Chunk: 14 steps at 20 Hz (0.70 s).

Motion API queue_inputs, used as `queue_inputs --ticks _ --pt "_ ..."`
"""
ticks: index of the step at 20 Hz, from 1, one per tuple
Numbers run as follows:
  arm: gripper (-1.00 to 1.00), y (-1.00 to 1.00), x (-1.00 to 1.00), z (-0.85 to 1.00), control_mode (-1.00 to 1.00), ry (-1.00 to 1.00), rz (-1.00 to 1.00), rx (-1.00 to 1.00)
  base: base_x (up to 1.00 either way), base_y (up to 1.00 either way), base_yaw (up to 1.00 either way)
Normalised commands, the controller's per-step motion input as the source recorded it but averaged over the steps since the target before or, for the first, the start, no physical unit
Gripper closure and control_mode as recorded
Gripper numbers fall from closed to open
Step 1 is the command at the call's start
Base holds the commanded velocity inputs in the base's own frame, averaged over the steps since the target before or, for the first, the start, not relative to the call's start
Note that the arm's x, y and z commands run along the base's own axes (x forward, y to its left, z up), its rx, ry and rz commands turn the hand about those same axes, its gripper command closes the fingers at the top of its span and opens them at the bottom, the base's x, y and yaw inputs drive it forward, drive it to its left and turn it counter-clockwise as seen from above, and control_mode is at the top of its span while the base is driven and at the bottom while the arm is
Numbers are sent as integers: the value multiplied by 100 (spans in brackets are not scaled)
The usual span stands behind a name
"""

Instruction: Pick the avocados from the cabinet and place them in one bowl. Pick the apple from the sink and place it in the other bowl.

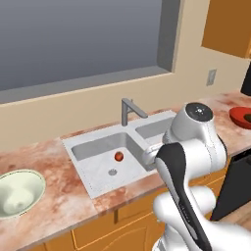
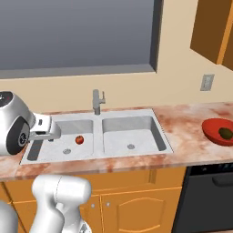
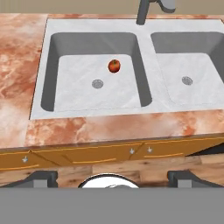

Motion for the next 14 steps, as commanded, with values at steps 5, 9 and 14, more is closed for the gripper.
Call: queue_inputs --ticks 5,9,14 --pt "-100 0 0 0 100 0 0 0 36 34 1" --pt "-100 0 0 0 100 0 0 0 16 38 0" --pt "-100 0 0 0 100 0 0 0 -15 60 1"
